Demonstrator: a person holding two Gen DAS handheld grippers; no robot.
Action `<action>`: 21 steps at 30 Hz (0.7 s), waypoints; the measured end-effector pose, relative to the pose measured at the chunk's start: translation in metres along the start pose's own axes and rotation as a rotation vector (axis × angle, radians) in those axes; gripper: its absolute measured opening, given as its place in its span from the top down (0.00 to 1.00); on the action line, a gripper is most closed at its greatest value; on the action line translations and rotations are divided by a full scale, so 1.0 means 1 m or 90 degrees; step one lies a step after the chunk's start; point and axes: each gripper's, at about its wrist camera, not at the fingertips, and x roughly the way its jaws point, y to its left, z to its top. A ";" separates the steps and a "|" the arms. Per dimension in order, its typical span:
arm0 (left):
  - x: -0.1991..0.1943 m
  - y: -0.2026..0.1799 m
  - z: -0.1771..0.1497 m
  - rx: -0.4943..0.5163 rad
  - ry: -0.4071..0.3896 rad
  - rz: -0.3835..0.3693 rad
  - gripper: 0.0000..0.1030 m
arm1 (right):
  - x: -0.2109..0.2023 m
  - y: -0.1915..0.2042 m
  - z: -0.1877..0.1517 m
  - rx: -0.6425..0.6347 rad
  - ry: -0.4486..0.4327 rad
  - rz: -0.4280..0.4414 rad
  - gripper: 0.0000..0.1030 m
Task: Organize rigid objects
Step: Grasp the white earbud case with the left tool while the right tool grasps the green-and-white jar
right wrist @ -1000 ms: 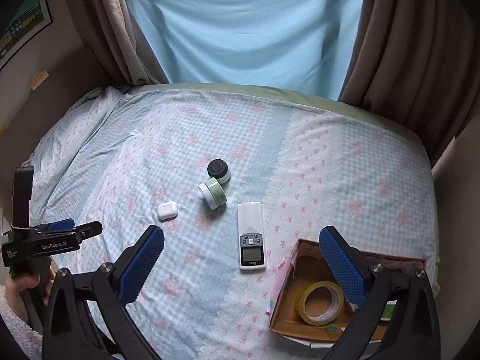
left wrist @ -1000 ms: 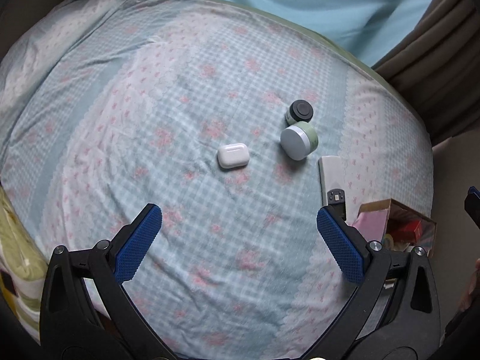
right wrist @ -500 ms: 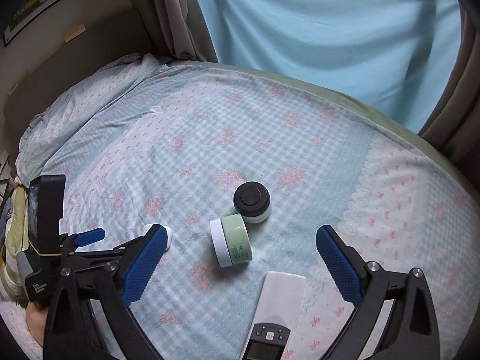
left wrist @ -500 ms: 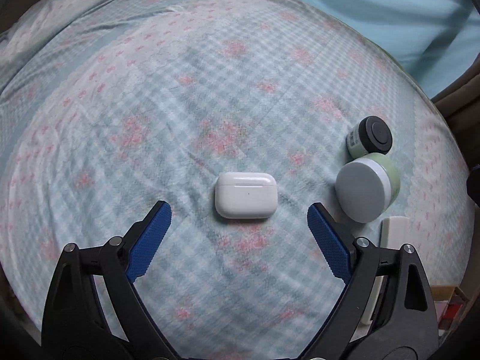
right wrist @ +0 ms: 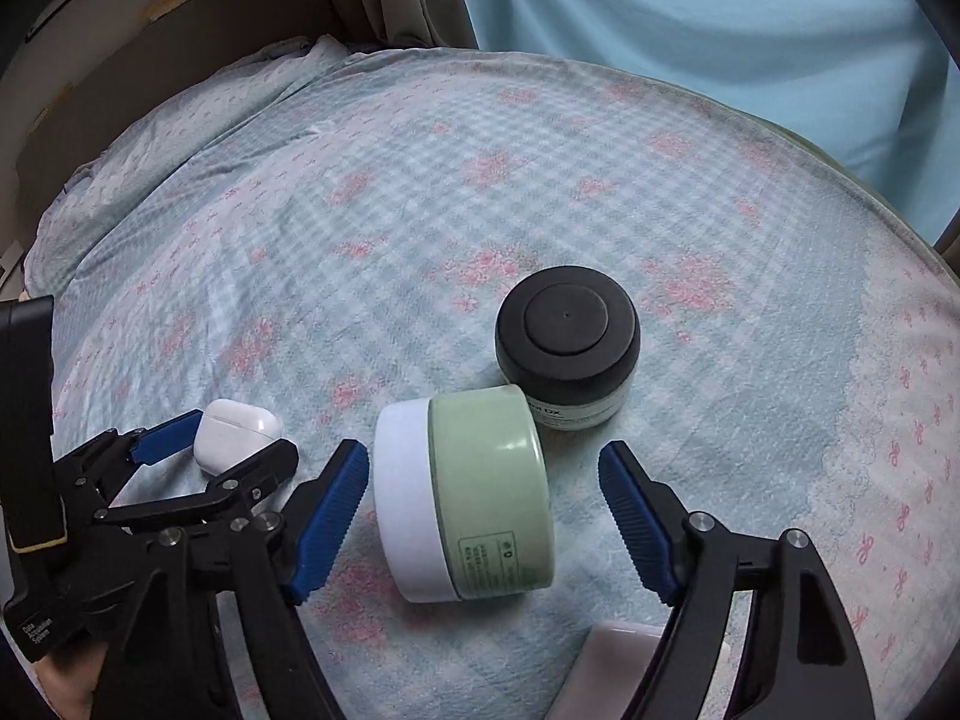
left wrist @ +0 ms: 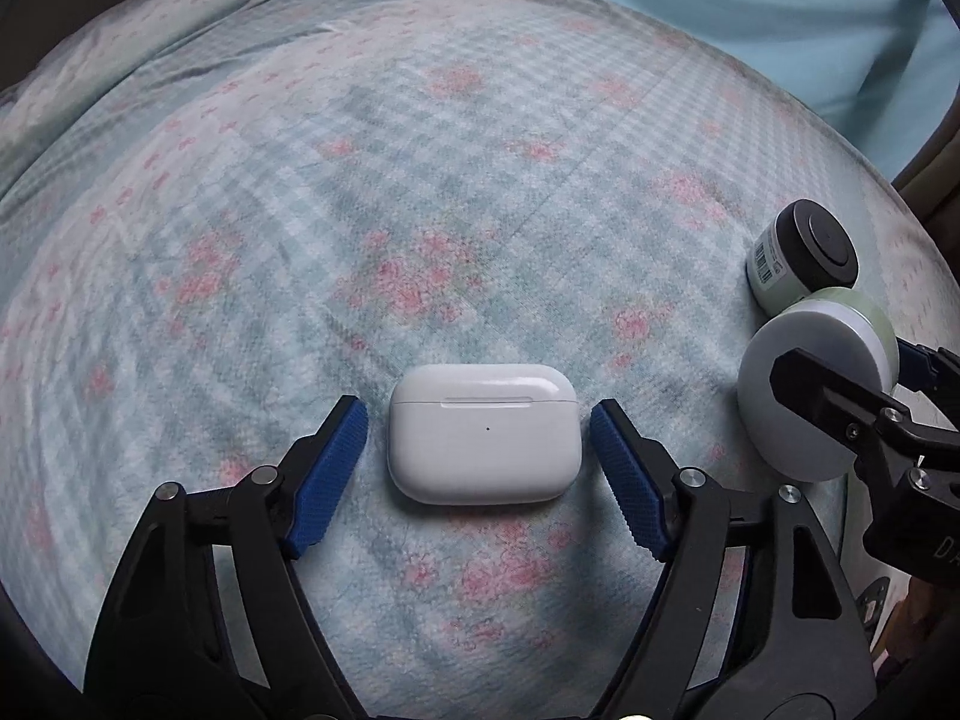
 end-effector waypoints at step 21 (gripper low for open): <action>-0.026 0.004 -0.007 0.044 -0.038 -0.037 0.44 | 0.009 0.012 -0.004 0.013 0.031 -0.043 0.61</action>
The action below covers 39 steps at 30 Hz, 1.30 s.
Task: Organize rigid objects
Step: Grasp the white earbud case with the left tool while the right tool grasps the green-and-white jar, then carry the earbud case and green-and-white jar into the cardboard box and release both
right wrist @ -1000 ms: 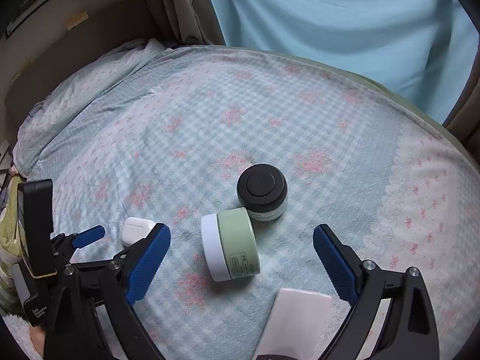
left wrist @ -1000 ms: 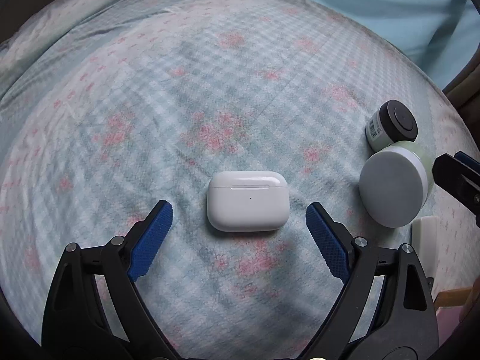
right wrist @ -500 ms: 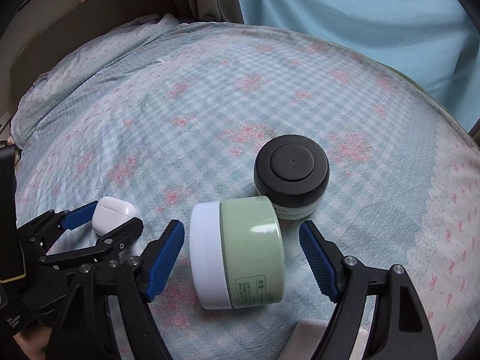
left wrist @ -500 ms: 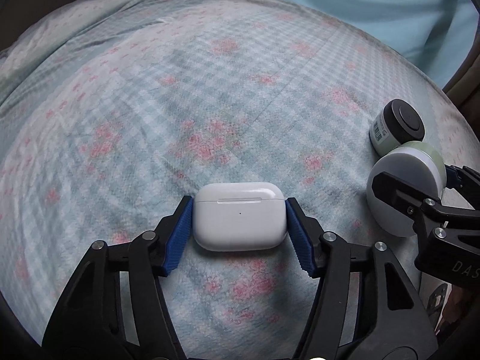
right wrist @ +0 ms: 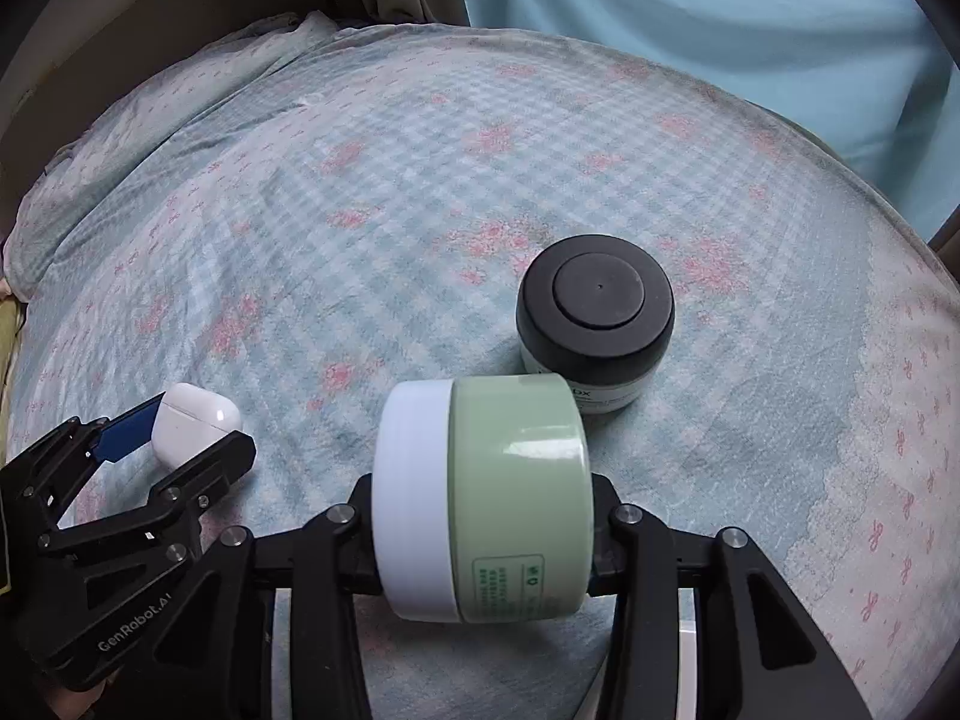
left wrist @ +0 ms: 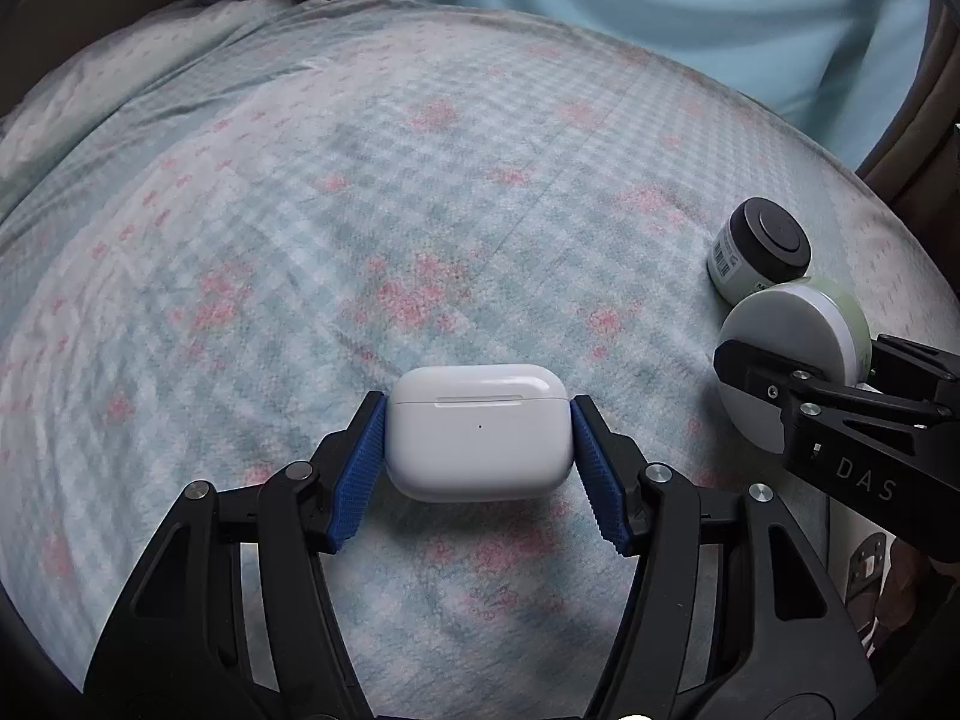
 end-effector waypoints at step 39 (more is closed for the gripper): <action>-0.303 -0.161 -0.019 0.270 -0.001 -0.309 0.44 | -0.387 -0.048 -0.175 0.320 -0.101 -0.207 0.62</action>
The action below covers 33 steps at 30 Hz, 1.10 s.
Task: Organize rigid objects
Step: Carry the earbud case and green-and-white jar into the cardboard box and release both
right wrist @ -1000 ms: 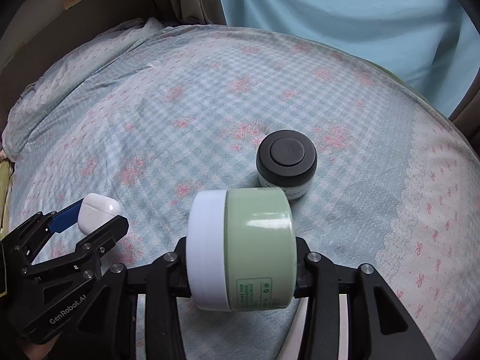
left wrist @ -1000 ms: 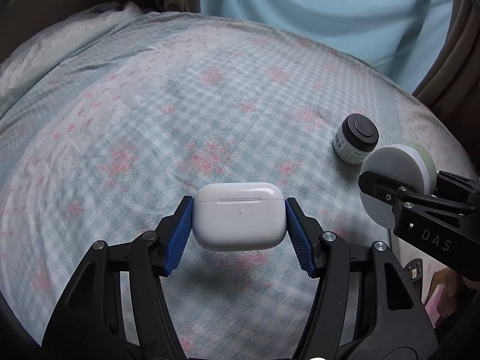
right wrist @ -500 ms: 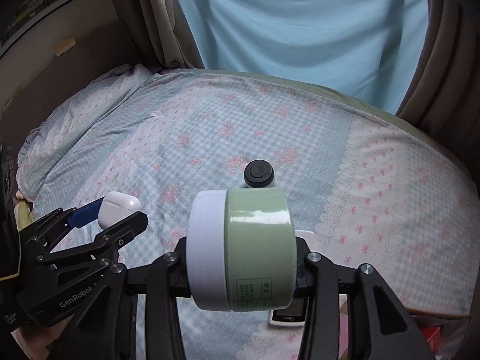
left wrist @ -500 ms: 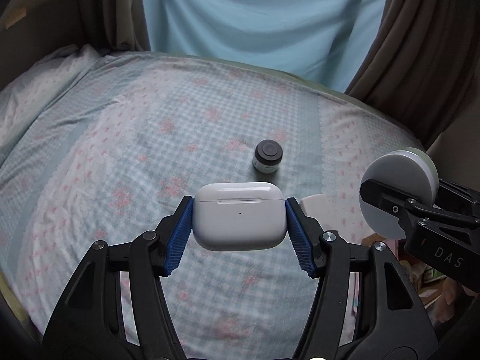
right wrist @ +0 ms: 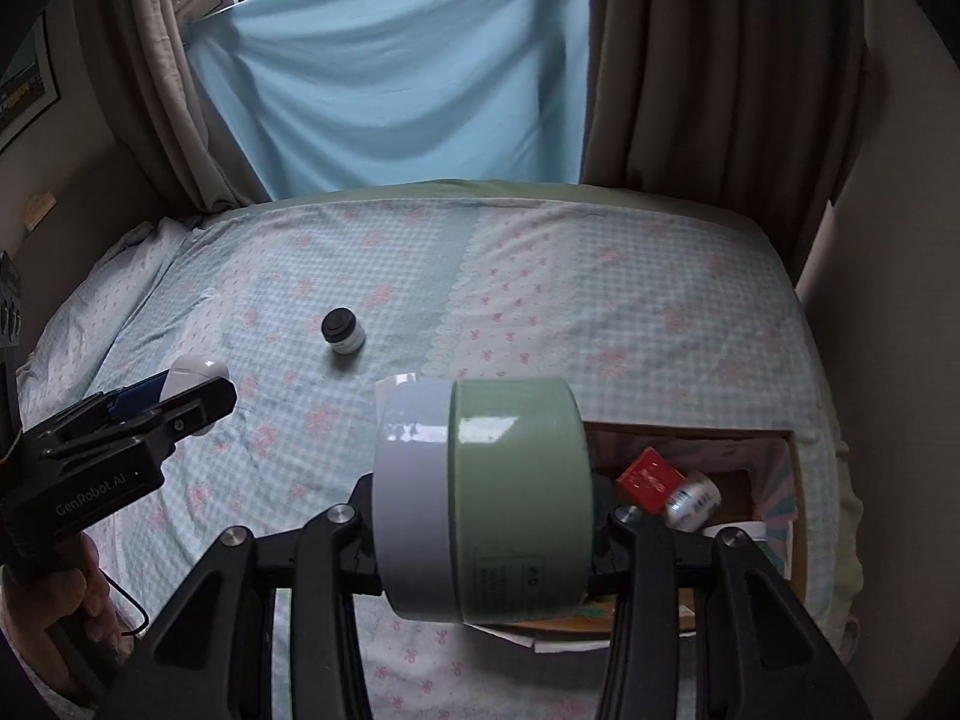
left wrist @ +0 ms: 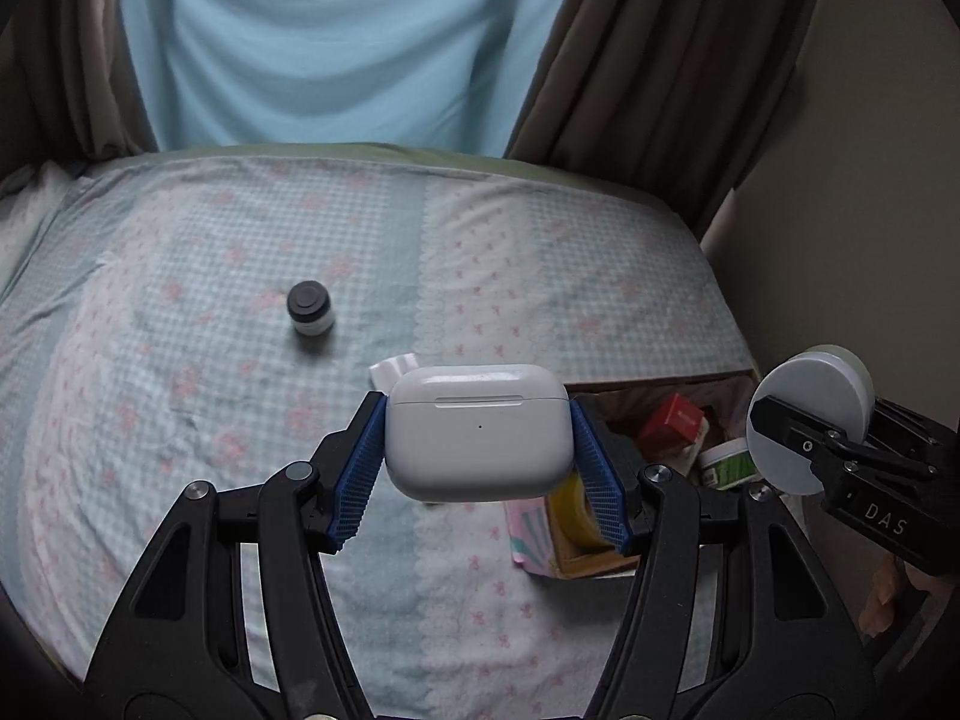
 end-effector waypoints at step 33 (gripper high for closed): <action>0.208 -0.134 -0.067 0.101 0.248 -0.004 0.44 | 0.120 -0.206 -0.041 0.142 0.134 -0.093 0.62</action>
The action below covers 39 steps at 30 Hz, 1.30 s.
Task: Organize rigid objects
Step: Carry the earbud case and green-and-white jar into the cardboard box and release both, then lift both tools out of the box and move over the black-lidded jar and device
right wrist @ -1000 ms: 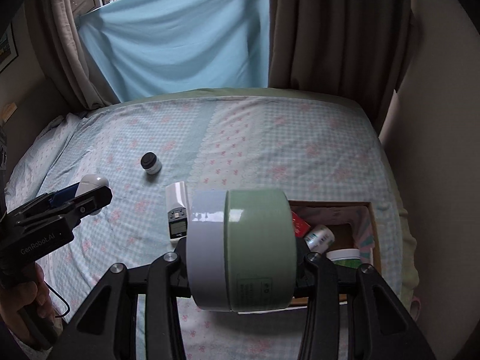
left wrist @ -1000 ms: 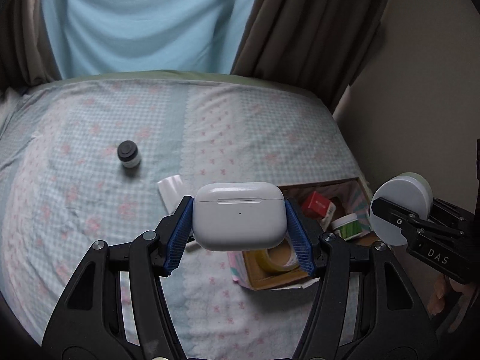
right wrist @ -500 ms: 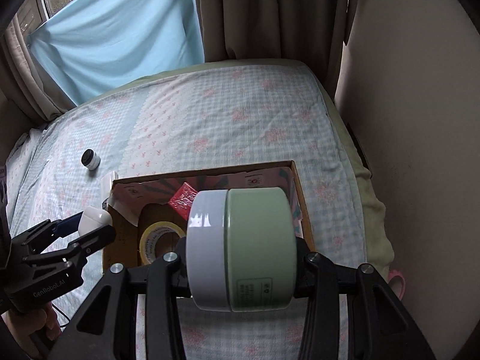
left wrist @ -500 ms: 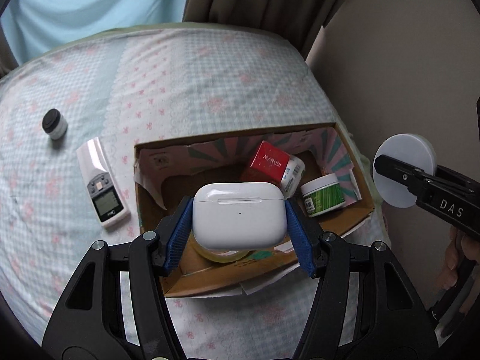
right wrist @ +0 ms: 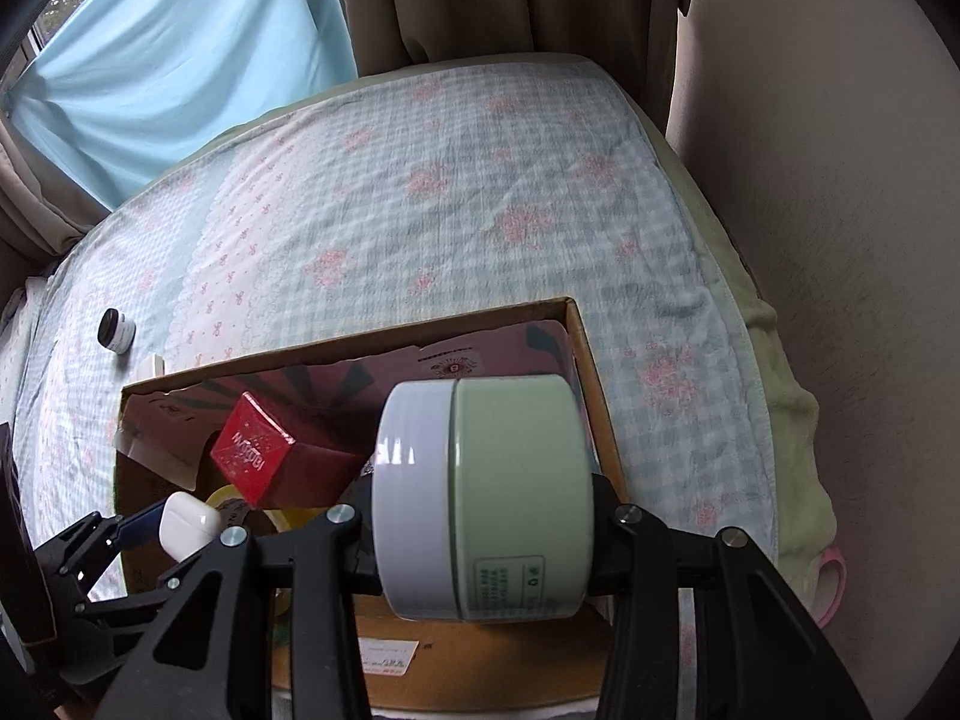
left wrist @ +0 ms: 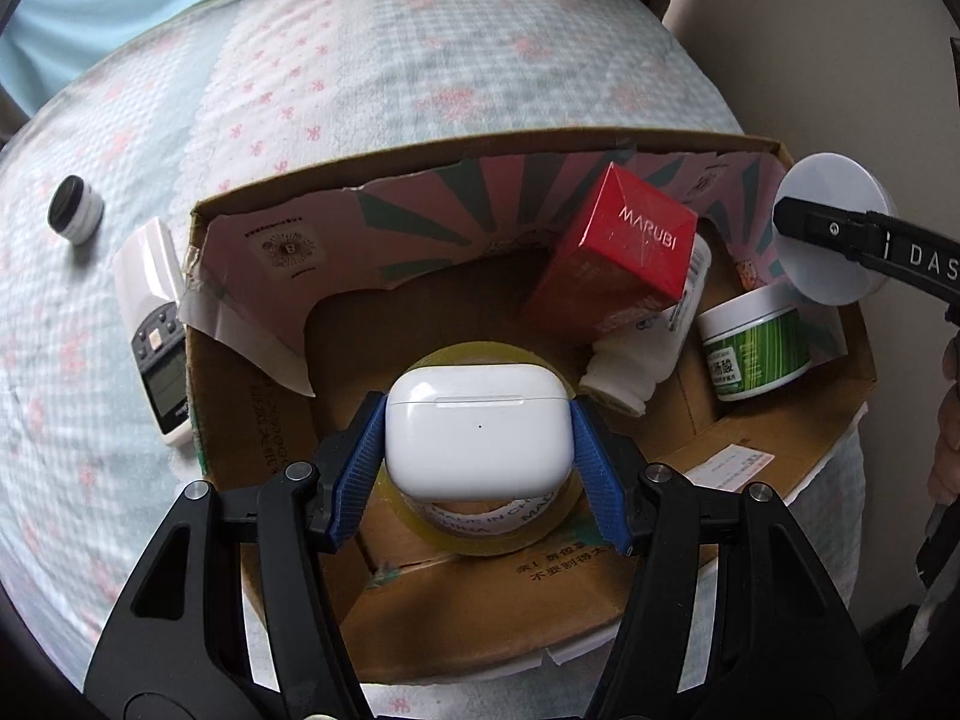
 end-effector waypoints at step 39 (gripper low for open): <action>-0.144 0.052 -0.035 -0.036 -0.107 0.011 0.00 | -0.128 0.048 -0.025 -0.015 -0.126 -0.016 0.00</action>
